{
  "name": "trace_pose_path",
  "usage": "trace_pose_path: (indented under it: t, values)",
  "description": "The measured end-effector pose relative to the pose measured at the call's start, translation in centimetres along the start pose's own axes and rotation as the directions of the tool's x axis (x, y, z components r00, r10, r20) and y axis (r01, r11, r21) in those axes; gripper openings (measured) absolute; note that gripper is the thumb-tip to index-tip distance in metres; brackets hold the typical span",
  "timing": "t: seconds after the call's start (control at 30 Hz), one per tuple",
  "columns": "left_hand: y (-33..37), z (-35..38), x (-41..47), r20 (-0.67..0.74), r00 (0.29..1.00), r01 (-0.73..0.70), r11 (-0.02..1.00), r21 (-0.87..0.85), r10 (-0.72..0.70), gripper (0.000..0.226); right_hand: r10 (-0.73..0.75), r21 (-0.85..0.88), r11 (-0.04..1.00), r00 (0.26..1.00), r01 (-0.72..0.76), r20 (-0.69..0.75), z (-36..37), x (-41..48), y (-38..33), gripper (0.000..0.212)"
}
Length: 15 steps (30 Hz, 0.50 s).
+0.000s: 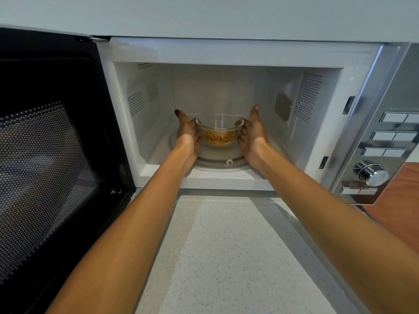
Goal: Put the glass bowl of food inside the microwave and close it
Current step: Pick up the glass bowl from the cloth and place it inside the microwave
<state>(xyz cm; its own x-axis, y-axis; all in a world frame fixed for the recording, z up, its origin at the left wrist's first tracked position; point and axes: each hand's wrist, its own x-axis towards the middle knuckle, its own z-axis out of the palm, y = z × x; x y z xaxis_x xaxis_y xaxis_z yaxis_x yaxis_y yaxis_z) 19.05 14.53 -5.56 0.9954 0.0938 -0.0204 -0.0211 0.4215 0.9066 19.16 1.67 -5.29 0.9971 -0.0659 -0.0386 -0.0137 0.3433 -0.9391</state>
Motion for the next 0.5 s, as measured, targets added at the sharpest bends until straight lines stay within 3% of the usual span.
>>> trace_pose_path:
  t: [0.5]
  values:
    - [0.2,0.0,-0.2,-0.019,1.000,-0.007,1.000,0.031,0.008,0.078,0.006,-0.044,0.999,0.998,-0.008,-0.055,-0.4,1.4,0.6,0.078]
